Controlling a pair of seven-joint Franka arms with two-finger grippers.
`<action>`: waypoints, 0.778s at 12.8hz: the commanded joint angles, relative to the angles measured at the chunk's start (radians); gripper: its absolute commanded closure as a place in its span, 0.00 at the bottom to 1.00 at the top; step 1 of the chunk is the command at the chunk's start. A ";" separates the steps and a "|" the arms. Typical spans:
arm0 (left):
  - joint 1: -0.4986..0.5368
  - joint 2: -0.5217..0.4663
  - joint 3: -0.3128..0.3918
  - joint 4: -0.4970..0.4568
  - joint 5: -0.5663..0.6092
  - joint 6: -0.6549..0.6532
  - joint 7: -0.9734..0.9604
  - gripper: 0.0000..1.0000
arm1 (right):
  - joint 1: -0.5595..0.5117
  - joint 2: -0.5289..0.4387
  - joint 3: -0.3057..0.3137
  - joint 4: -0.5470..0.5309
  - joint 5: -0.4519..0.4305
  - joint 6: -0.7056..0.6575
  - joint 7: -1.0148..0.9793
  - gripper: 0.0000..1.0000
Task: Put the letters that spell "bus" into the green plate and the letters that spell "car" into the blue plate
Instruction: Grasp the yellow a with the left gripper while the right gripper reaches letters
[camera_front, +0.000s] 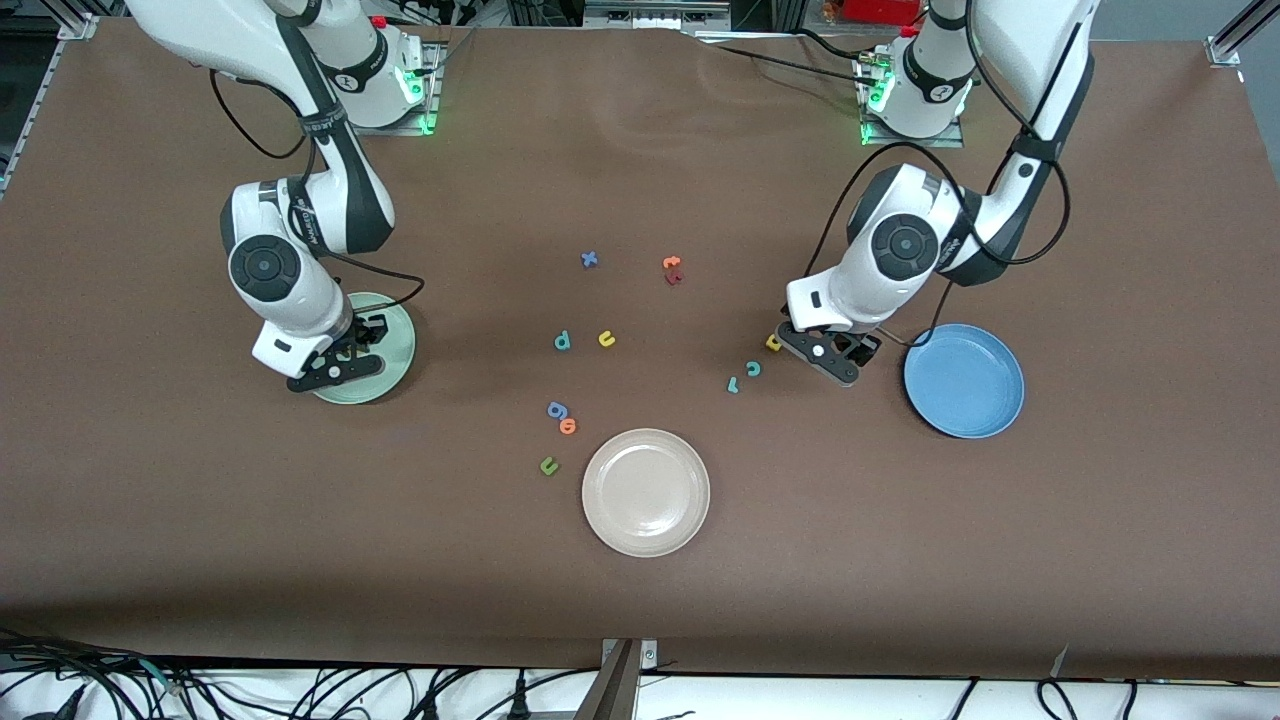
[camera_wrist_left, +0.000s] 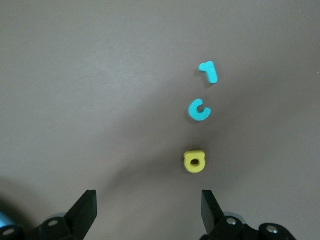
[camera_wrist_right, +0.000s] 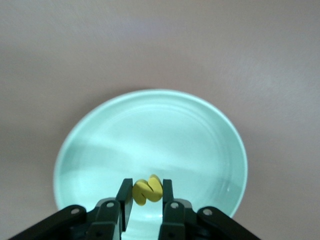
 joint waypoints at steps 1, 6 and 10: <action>-0.028 0.040 0.003 0.004 -0.008 0.043 -0.015 0.07 | -0.014 0.001 0.001 -0.084 0.009 0.105 -0.018 0.68; -0.037 0.115 0.003 0.007 -0.008 0.100 -0.070 0.07 | -0.009 -0.027 0.010 -0.004 0.025 -0.025 -0.006 0.00; -0.073 0.146 0.003 0.008 -0.008 0.124 -0.110 0.09 | 0.007 -0.005 0.113 0.174 0.177 -0.243 0.262 0.01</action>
